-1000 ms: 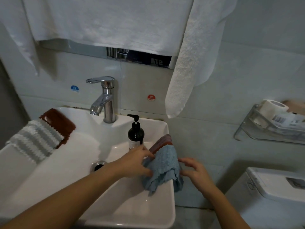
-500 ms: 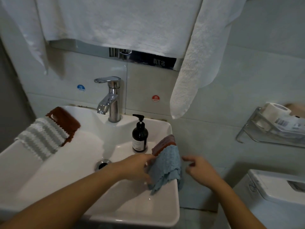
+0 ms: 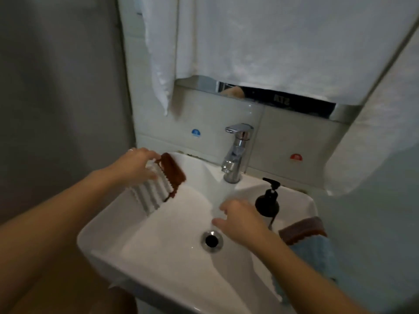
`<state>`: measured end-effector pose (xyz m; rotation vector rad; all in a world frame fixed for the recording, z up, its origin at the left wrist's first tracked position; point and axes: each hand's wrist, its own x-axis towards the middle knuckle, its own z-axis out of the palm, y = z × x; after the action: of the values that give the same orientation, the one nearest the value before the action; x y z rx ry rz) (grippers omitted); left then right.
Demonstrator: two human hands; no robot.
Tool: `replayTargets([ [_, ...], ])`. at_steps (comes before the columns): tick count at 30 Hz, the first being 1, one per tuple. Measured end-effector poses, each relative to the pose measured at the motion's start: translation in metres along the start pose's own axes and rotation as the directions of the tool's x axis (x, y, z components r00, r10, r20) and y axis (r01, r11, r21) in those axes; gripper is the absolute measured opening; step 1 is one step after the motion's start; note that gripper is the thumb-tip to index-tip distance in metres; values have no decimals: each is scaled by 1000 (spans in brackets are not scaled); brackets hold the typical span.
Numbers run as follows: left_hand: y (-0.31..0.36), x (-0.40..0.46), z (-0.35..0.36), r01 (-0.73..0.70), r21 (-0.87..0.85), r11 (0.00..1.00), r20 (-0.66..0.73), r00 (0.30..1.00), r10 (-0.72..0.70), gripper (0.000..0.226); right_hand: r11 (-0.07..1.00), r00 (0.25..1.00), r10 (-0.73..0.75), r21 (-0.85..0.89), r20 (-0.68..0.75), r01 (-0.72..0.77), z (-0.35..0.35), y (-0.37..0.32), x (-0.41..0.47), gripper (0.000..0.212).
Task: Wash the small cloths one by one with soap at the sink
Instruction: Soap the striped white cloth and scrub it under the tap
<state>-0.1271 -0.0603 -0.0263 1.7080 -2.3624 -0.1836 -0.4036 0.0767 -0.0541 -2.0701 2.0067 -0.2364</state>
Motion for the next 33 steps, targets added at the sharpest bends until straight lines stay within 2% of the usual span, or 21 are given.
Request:
replayTargets([
  [3,-45,12,1,59,3,998,6,998,-59,49,998,999,-32,-51,40,34,21,-31,38,46],
  [6,-71,22,7,70,14,997,40,997,-71,52,999,998,-39,-32,40,41,36,-51,73,45],
  [12,-75,37,23,47,-13,999,135,990,-45,52,992,999,-28,122,-21,30,56,-86,125,42],
  [17,-80,46,31,30,-143,989,171,985,-5,43,974,999,-18,224,-49,29,68,-99,146,39],
  [21,-80,46,30,29,-211,977,132,991,-1,25,950,999,4,313,-49,11,74,-104,155,26],
  [23,-79,45,30,13,-230,973,109,994,12,26,935,999,3,356,-33,9,75,-105,158,15],
  [27,-75,40,28,30,-220,975,98,995,-9,21,912,1000,-28,410,13,20,76,-108,159,24],
  [33,-74,20,1,39,-233,972,94,995,-17,27,839,999,-28,544,42,1,58,-90,142,11],
])
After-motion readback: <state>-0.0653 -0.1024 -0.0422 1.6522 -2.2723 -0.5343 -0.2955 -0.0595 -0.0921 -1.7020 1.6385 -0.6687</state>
